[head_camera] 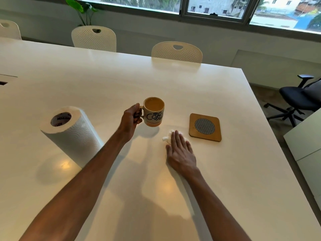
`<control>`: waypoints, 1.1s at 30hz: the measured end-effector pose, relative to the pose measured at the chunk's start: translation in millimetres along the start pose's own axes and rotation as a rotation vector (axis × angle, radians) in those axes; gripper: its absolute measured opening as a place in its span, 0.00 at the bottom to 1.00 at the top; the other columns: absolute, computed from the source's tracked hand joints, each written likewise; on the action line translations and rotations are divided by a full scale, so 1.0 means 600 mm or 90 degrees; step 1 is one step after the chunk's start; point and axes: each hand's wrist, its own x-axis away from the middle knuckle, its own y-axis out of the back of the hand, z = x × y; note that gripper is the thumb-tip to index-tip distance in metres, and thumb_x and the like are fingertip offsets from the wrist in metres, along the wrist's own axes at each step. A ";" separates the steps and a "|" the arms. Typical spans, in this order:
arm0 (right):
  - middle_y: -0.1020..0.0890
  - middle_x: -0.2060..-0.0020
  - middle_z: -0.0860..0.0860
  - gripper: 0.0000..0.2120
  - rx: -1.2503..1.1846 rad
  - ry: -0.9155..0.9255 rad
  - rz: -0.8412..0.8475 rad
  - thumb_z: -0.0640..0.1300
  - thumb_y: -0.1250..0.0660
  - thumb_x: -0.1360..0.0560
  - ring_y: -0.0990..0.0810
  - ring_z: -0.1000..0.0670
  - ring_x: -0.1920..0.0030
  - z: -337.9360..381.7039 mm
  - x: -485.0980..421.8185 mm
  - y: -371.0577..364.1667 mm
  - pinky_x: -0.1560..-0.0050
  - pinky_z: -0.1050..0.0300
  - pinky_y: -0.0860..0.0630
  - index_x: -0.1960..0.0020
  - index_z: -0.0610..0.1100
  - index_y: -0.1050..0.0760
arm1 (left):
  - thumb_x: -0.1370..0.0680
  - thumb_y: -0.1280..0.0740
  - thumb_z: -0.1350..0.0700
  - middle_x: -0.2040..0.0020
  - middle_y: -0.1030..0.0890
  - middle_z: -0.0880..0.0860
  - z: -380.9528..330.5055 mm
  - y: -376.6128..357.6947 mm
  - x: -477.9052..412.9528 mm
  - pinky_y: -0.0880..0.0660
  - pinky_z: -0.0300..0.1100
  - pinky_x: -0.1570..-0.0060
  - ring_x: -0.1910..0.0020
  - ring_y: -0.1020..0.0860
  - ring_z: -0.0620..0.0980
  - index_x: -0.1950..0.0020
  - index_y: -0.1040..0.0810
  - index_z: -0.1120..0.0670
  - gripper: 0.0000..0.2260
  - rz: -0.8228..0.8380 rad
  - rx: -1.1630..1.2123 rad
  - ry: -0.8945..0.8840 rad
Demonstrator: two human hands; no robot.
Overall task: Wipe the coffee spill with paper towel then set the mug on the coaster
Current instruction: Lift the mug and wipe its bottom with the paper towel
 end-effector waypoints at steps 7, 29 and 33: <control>0.55 0.13 0.46 0.29 -0.012 -0.008 -0.081 0.57 0.54 0.11 0.60 0.46 0.13 0.043 -0.015 -0.021 0.13 0.45 0.58 0.12 0.49 0.52 | 0.12 0.40 0.54 0.69 0.35 0.45 -0.002 -0.005 0.003 0.37 0.39 0.65 0.71 0.35 0.42 0.60 0.29 0.52 0.16 0.009 0.005 -0.001; 0.73 0.18 0.49 0.39 -0.040 -0.050 0.010 0.69 0.58 0.15 0.75 0.49 0.18 0.053 0.037 -0.022 0.16 0.44 0.68 0.16 0.53 0.73 | 0.12 0.39 0.52 0.69 0.35 0.45 0.009 -0.020 0.025 0.37 0.39 0.64 0.71 0.35 0.42 0.61 0.30 0.51 0.17 0.024 0.012 -0.001; 0.71 0.17 0.48 0.44 -0.063 -0.010 -0.030 0.70 0.53 0.16 0.71 0.48 0.16 0.100 0.021 -0.047 0.15 0.45 0.65 0.18 0.51 0.78 | 0.12 0.39 0.53 0.69 0.36 0.45 0.006 -0.019 0.031 0.38 0.40 0.64 0.71 0.35 0.42 0.61 0.30 0.51 0.17 0.026 0.020 -0.002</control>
